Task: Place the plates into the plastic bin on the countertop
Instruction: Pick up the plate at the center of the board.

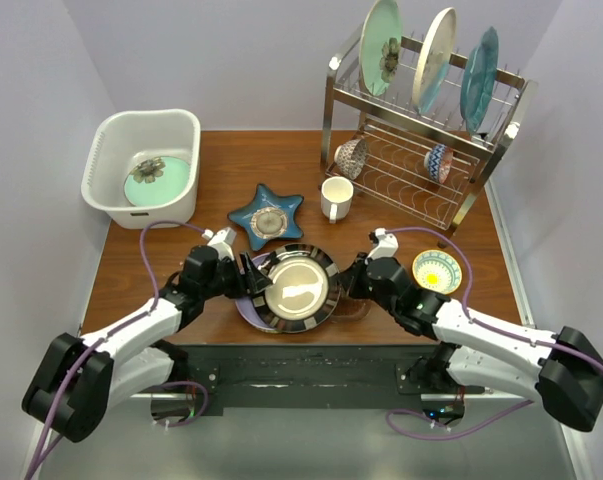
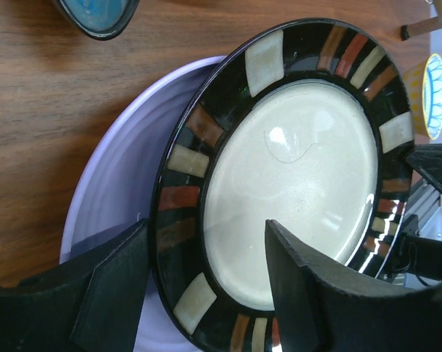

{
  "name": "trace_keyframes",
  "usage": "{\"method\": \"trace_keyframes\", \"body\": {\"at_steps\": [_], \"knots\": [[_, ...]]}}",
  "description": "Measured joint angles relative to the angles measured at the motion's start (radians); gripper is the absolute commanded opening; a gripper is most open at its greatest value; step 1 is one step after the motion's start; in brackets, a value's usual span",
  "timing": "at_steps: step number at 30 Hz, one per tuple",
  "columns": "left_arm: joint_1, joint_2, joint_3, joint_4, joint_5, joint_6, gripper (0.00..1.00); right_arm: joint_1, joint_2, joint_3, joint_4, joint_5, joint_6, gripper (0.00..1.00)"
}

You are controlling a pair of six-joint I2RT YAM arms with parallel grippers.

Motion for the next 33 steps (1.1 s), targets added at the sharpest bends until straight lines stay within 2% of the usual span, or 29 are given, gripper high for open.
{"method": "trace_keyframes", "body": {"at_steps": [6, 17, 23, 24, 26, 27, 28, 33], "knots": [[0.002, 0.043, -0.016, 0.090, 0.043, -0.035, 0.65, -0.008, 0.036, -0.002, 0.025, 0.008, 0.000, 0.00], [0.005, 0.053, -0.098, 0.224, 0.114, -0.097, 0.50, -0.013, 0.126, -0.002, 0.070, -0.029, -0.002, 0.00], [0.006, 0.042, -0.119, 0.230, 0.118, -0.107, 0.31, -0.016, 0.131, -0.002, 0.066, -0.031, -0.006, 0.00], [0.006, 0.040, -0.121, 0.227, 0.119, -0.109, 0.22, -0.016, 0.131, -0.002, 0.065, -0.031, -0.008, 0.00], [0.009, 0.031, -0.121, 0.229, 0.128, -0.131, 0.14, -0.017, 0.131, -0.004, 0.054, -0.030, -0.012, 0.00], [0.010, 0.022, -0.119, 0.238, 0.138, -0.140, 0.04, -0.018, 0.132, -0.008, 0.043, -0.030, -0.014, 0.00], [0.009, 0.012, -0.119, 0.246, 0.146, -0.141, 0.00, -0.018, 0.132, -0.013, 0.035, -0.031, -0.013, 0.00], [0.008, 0.002, -0.119, 0.240, 0.153, -0.151, 0.00, -0.017, 0.132, -0.017, 0.021, -0.040, -0.014, 0.00]]}}
